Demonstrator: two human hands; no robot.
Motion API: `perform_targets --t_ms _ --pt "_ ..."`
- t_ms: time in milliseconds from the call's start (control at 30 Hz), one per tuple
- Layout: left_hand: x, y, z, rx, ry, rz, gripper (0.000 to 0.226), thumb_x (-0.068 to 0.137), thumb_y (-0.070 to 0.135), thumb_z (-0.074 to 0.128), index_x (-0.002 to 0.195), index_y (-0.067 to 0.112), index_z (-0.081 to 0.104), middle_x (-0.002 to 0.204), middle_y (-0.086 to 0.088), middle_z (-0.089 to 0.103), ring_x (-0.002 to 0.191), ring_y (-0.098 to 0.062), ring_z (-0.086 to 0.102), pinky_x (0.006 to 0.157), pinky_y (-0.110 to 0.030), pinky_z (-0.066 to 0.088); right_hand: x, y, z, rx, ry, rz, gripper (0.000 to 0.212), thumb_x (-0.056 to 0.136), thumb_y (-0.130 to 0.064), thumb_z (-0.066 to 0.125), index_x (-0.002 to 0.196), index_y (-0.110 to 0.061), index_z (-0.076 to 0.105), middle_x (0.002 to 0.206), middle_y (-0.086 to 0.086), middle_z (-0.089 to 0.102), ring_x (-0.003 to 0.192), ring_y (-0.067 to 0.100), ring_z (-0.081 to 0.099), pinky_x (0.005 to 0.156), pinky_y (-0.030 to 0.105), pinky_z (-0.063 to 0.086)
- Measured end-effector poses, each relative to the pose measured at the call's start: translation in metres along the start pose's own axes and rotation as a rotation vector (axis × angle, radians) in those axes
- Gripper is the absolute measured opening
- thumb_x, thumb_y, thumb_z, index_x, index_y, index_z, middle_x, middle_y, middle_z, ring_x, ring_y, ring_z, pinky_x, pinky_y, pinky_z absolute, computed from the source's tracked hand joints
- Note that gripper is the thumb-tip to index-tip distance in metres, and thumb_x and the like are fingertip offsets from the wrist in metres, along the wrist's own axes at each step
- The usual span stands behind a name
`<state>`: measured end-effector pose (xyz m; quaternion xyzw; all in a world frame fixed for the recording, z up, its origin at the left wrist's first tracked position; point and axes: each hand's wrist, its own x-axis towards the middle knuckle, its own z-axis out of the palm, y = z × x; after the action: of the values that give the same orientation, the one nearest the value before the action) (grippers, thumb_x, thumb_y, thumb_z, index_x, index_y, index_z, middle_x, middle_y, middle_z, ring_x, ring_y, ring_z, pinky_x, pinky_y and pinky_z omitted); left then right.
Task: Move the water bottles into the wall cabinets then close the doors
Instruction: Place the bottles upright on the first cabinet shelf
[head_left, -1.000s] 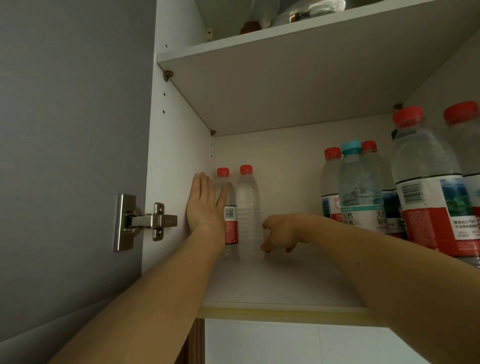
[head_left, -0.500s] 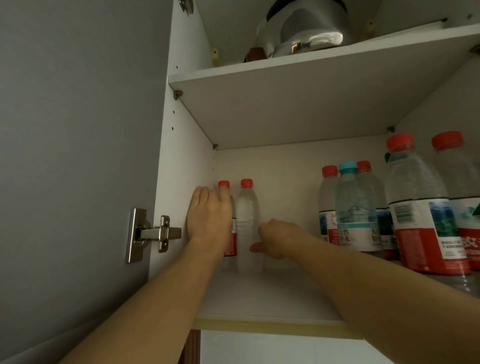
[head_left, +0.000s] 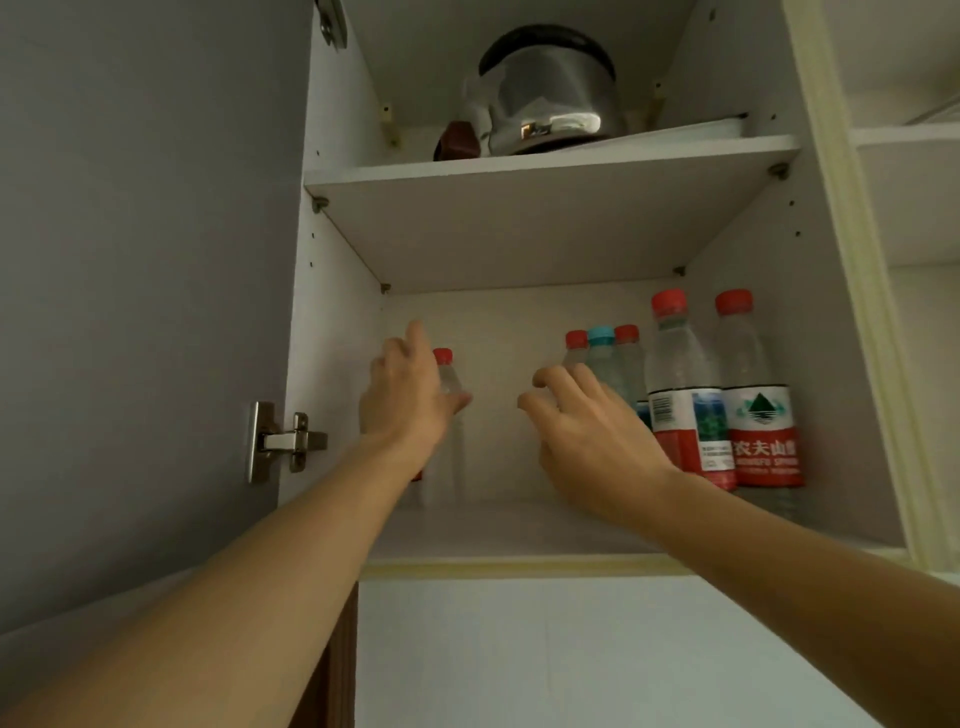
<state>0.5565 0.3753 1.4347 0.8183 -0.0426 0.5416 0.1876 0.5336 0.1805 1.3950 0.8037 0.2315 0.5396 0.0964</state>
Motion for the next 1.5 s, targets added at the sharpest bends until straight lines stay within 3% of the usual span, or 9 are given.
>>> perform_targets --t_ms 133,300,567,733,867,967,1067,1300,1500 --pt "-0.005 0.035 0.01 -0.207 -0.135 0.007 0.096 0.079 0.04 0.085 0.153 0.015 0.028 0.147 -0.013 0.043 0.13 -0.031 0.049 0.097 -0.041 0.046 -0.042 0.03 -0.029 -0.039 0.165 0.186 0.056 0.072 -0.011 0.084 0.124 -0.007 0.062 0.135 0.02 0.054 0.12 0.041 0.049 0.093 0.054 0.05" --pt "-0.022 0.077 0.037 -0.49 -0.34 -0.089 0.098 0.076 0.044 0.086 0.151 0.013 0.031 0.144 -0.015 0.049 0.127 -0.03 0.054 0.102 -0.042 0.05 -0.072 0.057 -0.035 0.133 0.147 0.452 0.065 0.092 -0.034 0.07 0.146 -0.019 0.037 0.147 0.012 0.034 0.129 0.034 0.04 0.097 0.049 0.052" --pt "-0.029 0.103 0.066 -0.658 -0.475 -0.18 0.077 0.079 0.033 0.086 0.138 0.013 0.04 0.117 -0.004 0.062 0.095 -0.017 0.06 0.064 -0.023 0.05 -0.088 0.06 -0.025 0.321 0.09 0.587 0.072 0.095 -0.05 0.062 0.152 -0.025 0.024 0.143 0.008 0.039 0.125 0.028 0.051 0.089 0.039 0.055" --pt "-0.033 0.114 0.074 -0.715 -0.54 -0.196 0.074 0.075 0.035 0.089 0.132 0.012 0.048 0.123 -0.009 0.067 0.109 -0.025 0.068 0.096 -0.044 0.057 -0.095 0.056 -0.015 0.313 0.056 0.634 0.095 0.084 -0.05 0.077 0.154 -0.024 0.018 0.147 0.008 0.037 0.133 0.029 0.04 0.099 0.044 0.05" --pt "-0.035 0.116 0.08 -0.753 -0.555 -0.213 0.063 0.074 0.035 0.09 0.124 0.014 0.059 0.117 -0.009 0.071 0.104 -0.026 0.07 0.095 -0.045 0.058 -0.1 0.054 -0.005 0.339 0.093 0.716 0.099 0.077 -0.057 0.079 0.152 -0.021 0.025 0.145 0.009 0.035 0.131 0.029 0.036 0.104 0.045 0.047" --pt "-0.034 0.113 0.083 -0.805 -0.557 -0.223 0.032 0.079 0.026 0.087 0.1 0.024 0.063 0.105 -0.006 0.073 0.1 -0.026 0.072 0.093 -0.046 0.059 -0.101 0.055 -0.002 0.358 0.104 0.81 0.095 0.072 -0.065 0.08 0.143 -0.02 0.036 0.139 0.006 0.035 0.129 0.025 0.037 0.098 0.043 0.051" --pt "-0.032 0.107 0.081 -0.845 -0.568 -0.177 0.027 0.083 0.016 0.083 0.083 0.031 0.06 0.085 0.007 0.072 0.088 -0.018 0.072 0.091 -0.047 0.059 -0.101 0.056 -0.001 0.347 0.08 0.843 0.092 0.07 -0.067 0.079 0.138 -0.021 0.04 0.136 0.006 0.035 0.128 0.025 0.038 0.095 0.043 0.053" --pt "-0.027 0.085 0.063 -0.838 -0.6 -0.133 0.034 0.086 0.008 0.078 0.089 0.035 0.058 0.093 0.009 0.069 0.09 -0.01 0.068 0.084 -0.038 0.059 -0.098 0.051 -0.001 0.28 0.057 0.856 0.085 0.074 -0.064 0.077 0.135 -0.014 0.043 0.131 0.009 0.037 0.123 0.028 0.038 0.096 0.044 0.05" --pt "-0.015 0.045 0.035 -0.701 -0.671 -0.197 0.026 0.088 0.013 0.077 0.096 0.03 0.059 0.103 0.002 0.069 0.096 -0.017 0.068 0.08 -0.038 0.06 -0.09 0.047 -0.005 0.235 0.003 0.883 0.082 0.074 -0.064 0.076 0.133 -0.013 0.05 0.132 0.013 0.04 0.122 0.032 0.04 0.107 0.047 0.038"
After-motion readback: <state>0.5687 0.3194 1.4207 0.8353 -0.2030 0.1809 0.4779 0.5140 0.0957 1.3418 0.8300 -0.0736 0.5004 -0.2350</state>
